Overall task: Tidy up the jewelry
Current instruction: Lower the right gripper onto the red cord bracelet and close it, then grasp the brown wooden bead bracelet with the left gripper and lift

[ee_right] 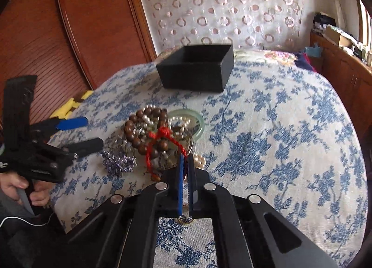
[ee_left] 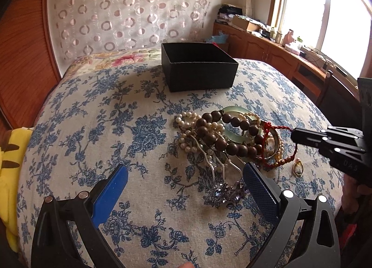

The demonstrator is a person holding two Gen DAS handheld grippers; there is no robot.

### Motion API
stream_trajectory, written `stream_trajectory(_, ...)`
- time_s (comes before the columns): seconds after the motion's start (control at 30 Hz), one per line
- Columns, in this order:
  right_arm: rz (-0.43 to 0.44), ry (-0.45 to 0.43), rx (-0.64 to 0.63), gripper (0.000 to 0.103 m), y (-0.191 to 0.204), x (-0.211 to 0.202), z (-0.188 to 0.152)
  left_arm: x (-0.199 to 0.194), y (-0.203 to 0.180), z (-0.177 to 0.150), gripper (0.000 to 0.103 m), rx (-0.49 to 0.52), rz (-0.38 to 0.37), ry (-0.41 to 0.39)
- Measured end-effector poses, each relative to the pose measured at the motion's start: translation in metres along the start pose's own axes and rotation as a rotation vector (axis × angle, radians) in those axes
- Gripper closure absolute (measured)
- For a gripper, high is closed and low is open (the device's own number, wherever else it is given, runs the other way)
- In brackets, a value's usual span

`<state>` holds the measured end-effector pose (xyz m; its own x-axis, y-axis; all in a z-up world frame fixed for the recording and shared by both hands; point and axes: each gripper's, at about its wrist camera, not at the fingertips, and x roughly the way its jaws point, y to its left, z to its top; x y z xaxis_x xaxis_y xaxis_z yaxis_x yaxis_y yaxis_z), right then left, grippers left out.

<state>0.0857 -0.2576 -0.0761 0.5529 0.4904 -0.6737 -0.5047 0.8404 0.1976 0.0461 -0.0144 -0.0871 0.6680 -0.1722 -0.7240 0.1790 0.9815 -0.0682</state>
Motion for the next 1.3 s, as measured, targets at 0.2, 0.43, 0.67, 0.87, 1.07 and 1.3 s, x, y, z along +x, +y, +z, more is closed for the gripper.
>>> stream_trajectory(0.2, -0.036, -0.042, -0.018, 0.099, -0.002, -0.015, 0.004, 0.007, -0.006, 0.013, 0.009, 0.043, -0.034, -0.020)
stream_trajectory(0.43, -0.047, -0.057, -0.022, 0.099, -0.004, -0.020, 0.003, 0.028, -0.008, 0.036, 0.048, 0.039, -0.125, 0.022)
stream_trajectory(0.67, -0.042, -0.053, -0.014, 0.099, -0.005, -0.018, 0.001, 0.053, -0.002, 0.045, 0.070, -0.002, -0.143, 0.069)
stream_trajectory(0.87, -0.039, -0.046, -0.012, 0.099, -0.002, -0.015, -0.002, 0.063, 0.008, 0.048, 0.091, -0.058, -0.198, 0.091)
stream_trajectory(1.07, -0.040, -0.048, -0.011, 0.099, -0.003, -0.013, -0.001, 0.048, 0.004, 0.050, 0.091, -0.039, -0.198, 0.050)
stream_trajectory(1.3, -0.046, -0.071, -0.033, 0.099, -0.001, -0.018, 0.008, 0.007, -0.005, 0.074, 0.091, 0.006, -0.195, -0.056)
